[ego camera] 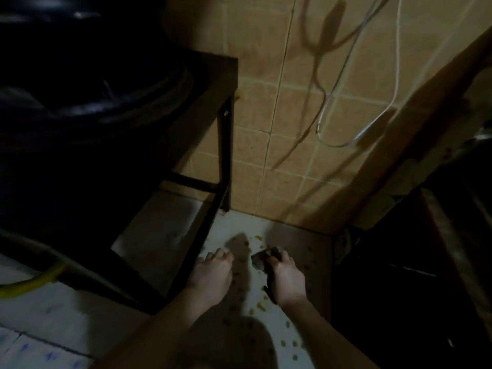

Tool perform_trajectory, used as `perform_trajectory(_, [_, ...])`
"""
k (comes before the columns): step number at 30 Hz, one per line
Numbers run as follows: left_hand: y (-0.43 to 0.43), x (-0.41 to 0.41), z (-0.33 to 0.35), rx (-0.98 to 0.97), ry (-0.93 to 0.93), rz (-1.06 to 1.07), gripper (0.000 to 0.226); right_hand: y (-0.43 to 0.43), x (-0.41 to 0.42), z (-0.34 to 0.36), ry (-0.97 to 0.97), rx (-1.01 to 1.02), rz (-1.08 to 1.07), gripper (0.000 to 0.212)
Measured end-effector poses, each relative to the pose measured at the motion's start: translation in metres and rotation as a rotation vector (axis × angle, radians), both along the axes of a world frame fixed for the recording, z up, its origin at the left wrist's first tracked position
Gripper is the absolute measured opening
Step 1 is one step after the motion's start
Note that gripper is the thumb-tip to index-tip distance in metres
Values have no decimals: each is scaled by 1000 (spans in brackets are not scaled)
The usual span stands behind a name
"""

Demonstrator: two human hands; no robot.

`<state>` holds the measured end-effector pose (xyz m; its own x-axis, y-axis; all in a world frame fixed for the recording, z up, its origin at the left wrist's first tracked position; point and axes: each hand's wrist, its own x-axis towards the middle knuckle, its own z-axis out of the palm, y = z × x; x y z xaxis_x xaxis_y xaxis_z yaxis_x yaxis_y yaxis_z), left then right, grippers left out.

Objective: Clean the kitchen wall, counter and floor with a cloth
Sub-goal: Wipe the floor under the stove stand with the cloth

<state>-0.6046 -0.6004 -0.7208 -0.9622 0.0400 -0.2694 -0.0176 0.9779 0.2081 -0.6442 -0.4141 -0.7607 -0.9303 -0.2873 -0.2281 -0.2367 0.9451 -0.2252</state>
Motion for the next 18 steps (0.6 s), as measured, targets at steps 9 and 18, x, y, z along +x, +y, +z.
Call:
perform_trajectory(9, [-21, -43, -162, 125, 34, 166, 35, -26, -56, -171, 27, -249, -116, 50])
perform_trajectory(18, [-36, -82, -245, 108, 33, 274, 40, -52, -114, -253, 6, -273, -73, 45])
